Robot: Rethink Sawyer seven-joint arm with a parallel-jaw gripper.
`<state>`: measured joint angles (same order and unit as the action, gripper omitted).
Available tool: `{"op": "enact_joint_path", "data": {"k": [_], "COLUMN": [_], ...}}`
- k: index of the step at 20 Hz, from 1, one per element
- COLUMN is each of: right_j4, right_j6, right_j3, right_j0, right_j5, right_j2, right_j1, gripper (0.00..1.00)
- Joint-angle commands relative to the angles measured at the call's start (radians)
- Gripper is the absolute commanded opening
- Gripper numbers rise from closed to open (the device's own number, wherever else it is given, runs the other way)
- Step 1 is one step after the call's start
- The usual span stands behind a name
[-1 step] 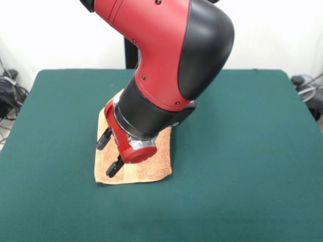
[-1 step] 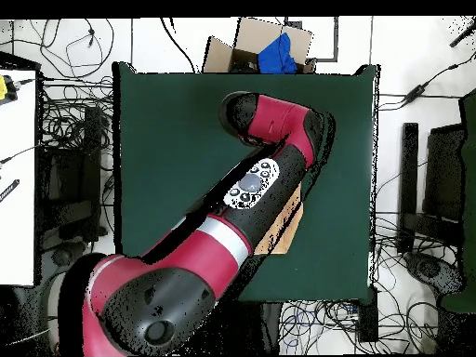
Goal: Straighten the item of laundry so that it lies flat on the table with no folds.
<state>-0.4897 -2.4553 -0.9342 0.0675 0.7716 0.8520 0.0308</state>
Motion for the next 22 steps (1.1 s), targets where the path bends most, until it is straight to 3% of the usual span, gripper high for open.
{"op": "enact_joint_path", "data": {"k": [1, 11, 22], "right_j4": [0.008, -0.012, -0.006], "right_j6": [-0.127, -0.118, -0.111], "right_j3": [-0.051, -0.056, -0.007], "right_j0": [-0.018, -0.043, -0.065], "right_j5": [-0.111, -0.145, -0.015], "right_j2": [-0.17, -0.227, -0.245], "right_j1": [0.053, 0.064, 0.079], "gripper": [1.0, 1.0, 1.0]}}
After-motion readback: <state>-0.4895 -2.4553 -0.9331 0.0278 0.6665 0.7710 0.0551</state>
